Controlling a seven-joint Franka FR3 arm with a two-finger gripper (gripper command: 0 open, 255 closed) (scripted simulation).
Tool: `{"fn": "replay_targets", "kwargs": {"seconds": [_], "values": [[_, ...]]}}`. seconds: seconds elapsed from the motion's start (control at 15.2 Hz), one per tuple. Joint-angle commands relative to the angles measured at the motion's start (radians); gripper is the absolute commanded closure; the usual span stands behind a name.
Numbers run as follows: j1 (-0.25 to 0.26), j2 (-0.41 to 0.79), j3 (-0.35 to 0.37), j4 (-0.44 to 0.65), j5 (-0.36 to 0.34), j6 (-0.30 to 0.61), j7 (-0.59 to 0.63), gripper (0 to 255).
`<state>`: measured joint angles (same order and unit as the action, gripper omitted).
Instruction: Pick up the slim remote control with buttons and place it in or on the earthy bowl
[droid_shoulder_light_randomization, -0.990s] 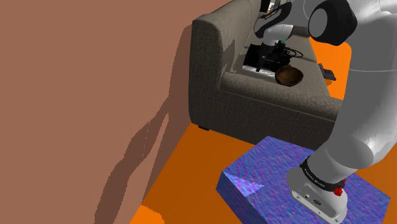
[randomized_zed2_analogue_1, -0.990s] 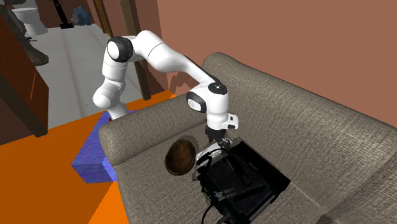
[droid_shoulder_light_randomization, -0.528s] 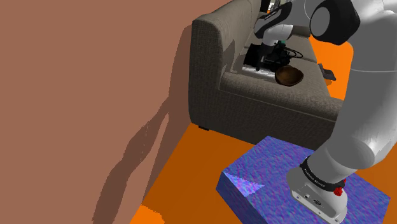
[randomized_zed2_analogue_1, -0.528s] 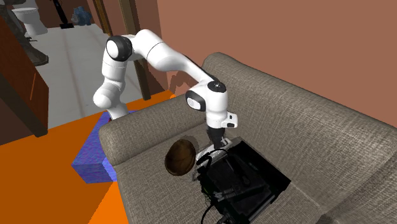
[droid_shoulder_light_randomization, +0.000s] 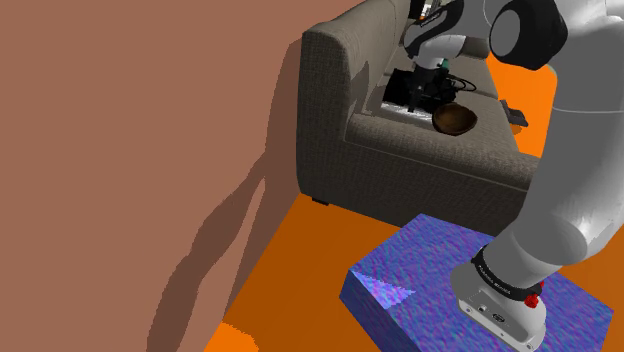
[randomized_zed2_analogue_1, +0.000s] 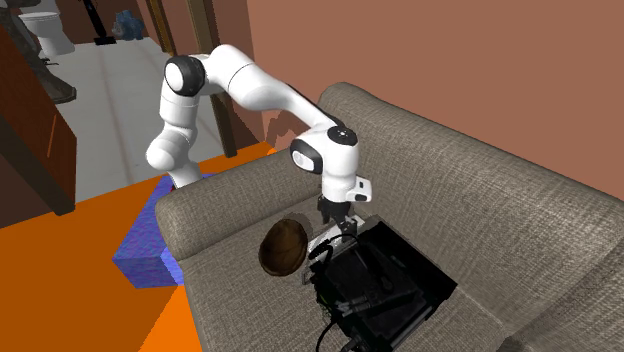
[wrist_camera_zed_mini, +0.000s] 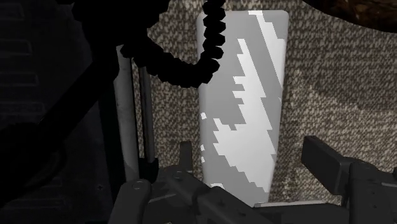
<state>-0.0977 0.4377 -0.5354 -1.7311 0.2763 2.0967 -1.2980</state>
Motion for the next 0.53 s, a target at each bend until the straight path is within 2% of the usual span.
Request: {"fn": "replay_targets", "kwargs": {"seconds": [0.0, 0.46], "values": [[-0.006, 0.008, 0.000, 0.002, -0.001, -0.006, -0.010, 0], [-0.013, 0.043, 0.014, -0.025, 0.022, 0.052, -0.025, 0]]}}
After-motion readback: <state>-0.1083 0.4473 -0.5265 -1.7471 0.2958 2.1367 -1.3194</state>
